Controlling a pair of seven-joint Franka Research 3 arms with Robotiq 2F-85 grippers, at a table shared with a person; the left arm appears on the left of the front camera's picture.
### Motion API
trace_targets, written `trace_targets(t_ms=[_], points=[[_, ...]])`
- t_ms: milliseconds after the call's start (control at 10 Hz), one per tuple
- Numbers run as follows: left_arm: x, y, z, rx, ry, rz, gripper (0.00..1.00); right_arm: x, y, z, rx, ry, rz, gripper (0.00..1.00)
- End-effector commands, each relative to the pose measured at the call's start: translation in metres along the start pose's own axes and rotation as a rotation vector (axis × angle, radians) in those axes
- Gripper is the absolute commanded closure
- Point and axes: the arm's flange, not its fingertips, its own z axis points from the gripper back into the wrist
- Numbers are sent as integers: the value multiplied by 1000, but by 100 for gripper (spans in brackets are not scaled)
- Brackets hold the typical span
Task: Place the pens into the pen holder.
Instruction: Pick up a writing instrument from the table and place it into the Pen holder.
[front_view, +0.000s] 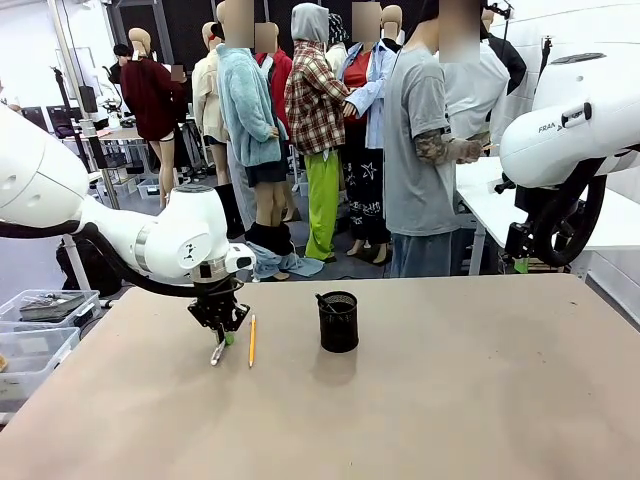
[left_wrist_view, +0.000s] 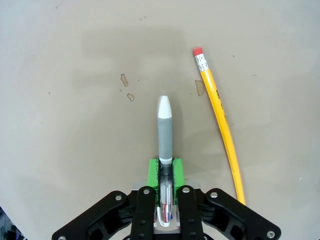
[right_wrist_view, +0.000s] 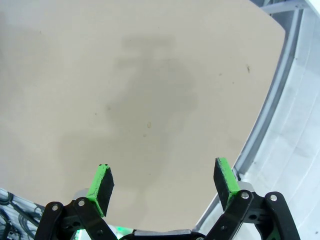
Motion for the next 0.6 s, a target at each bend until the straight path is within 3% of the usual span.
trace_targets(t_ms=[0,300,500], points=[[0,10,-8,21,33,-32,100,0,0,0,-9,5,1,0],[-17,19,12,-90,-58,-128,100,0,0,0,-9,5,1,0],[-41,28,55,-207,-267,-207,100,0,0,0,-9,5,1,0]])
